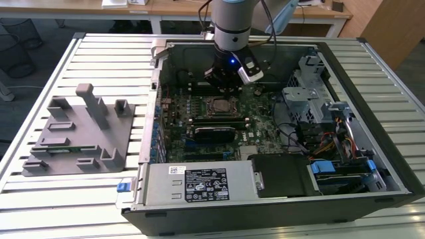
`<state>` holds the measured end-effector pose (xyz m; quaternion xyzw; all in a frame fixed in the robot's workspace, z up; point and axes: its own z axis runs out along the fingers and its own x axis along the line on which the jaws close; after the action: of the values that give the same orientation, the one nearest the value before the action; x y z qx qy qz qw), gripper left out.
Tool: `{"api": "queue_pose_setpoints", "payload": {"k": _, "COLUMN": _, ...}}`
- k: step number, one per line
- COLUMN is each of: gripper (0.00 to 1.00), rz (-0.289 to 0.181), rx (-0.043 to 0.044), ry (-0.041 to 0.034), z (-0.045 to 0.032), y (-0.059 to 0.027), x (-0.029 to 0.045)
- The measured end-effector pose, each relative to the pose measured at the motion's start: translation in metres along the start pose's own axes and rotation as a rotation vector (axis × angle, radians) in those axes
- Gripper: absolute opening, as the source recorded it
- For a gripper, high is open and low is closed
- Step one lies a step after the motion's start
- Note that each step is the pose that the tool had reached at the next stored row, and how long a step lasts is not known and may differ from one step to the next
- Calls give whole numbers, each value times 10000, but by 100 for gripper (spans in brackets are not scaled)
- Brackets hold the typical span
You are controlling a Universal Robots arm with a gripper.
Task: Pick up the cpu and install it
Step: 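Install the first cpu locking lever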
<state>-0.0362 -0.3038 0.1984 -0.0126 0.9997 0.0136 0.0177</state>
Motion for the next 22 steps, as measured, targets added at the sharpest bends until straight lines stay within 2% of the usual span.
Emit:
{"api": "queue_pose_setpoints", "payload": {"k": 5, "gripper": 11, "rz": -6, "rx": 188, "ry": 6, "z": 31, "y": 0, "x": 0}}
{"api": "queue_pose_setpoints", "payload": {"k": 8, "gripper": 11, "rz": -6, "rx": 202, "ry": 6, "z": 36, "y": 3, "x": 1}}
{"api": "queue_pose_setpoints", "payload": {"k": 10, "gripper": 11, "rz": -6, "rx": 171, "ry": 4, "z": 35, "y": 10, "x": 0}}
{"api": "queue_pose_setpoints", "payload": {"k": 15, "gripper": 11, "rz": 2, "rx": -64, "ry": 9, "z": 30, "y": 22, "x": 4}}
{"api": "queue_pose_setpoints", "payload": {"k": 16, "gripper": 11, "rz": 8, "rx": -241, "ry": 15, "z": 25, "y": 26, "x": 7}}
{"api": "queue_pose_setpoints", "payload": {"k": 18, "gripper": 11, "rz": 12, "rx": -382, "ry": -3, "z": 35, "y": 39, "x": 3}}
{"api": "queue_pose_setpoints", "payload": {"k": 20, "gripper": 11, "rz": 15, "rx": -485, "ry": -12, "z": 39, "y": 46, "x": -1}}
{"api": "queue_pose_setpoints", "payload": {"k": 22, "gripper": 11, "rz": 15, "rx": -522, "ry": -14, "z": 37, "y": 47, "x": -1}}
